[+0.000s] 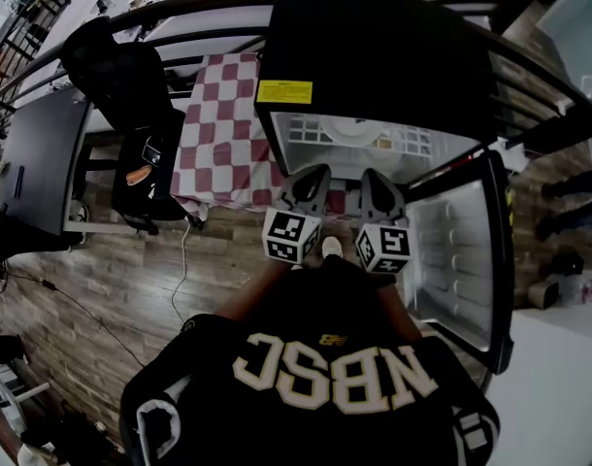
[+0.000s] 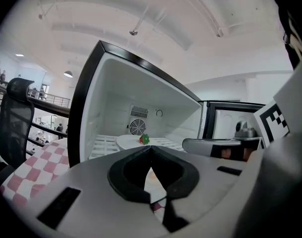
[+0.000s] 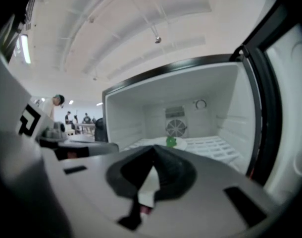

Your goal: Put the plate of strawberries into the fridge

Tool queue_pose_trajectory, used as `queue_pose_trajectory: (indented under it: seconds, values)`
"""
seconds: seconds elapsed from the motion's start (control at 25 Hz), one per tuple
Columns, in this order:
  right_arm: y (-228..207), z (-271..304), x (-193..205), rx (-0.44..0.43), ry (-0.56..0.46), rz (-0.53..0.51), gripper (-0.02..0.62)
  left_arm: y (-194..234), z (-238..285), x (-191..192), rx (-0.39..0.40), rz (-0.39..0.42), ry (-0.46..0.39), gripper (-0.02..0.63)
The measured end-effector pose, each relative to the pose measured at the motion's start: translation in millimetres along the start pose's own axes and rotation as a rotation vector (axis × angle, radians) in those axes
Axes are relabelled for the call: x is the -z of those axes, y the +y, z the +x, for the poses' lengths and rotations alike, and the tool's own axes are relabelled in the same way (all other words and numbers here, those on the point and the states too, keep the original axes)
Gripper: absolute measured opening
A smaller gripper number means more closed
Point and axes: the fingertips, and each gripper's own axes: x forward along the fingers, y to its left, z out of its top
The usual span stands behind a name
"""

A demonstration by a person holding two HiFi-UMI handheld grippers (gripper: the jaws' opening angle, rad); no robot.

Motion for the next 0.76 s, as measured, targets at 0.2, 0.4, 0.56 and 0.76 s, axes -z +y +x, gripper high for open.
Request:
queue_pose_trajectory:
  seconds: [0.2, 0.4, 0.56, 0.76]
  values:
    - [4, -15, -4, 0.008, -0.042, 0.010, 0.021, -9, -9, -2, 0.029, -0.001, -0.021, 0.017]
    - [3, -25, 0, 0.034, -0.037, 0.019, 0.021, -16, -15, 2, 0.055, -0.012, -0.010, 0.017]
    - [3, -30, 3, 0.044, -0.033, 0.024, 0.021, -21, -17, 5, 0.070, -0.016, -0.004, 0.017]
    - [4, -33, 4, 0.049, -0.032, 0.026, 0.021, -20, -20, 8, 0.069, -0.019, 0.001, 0.017]
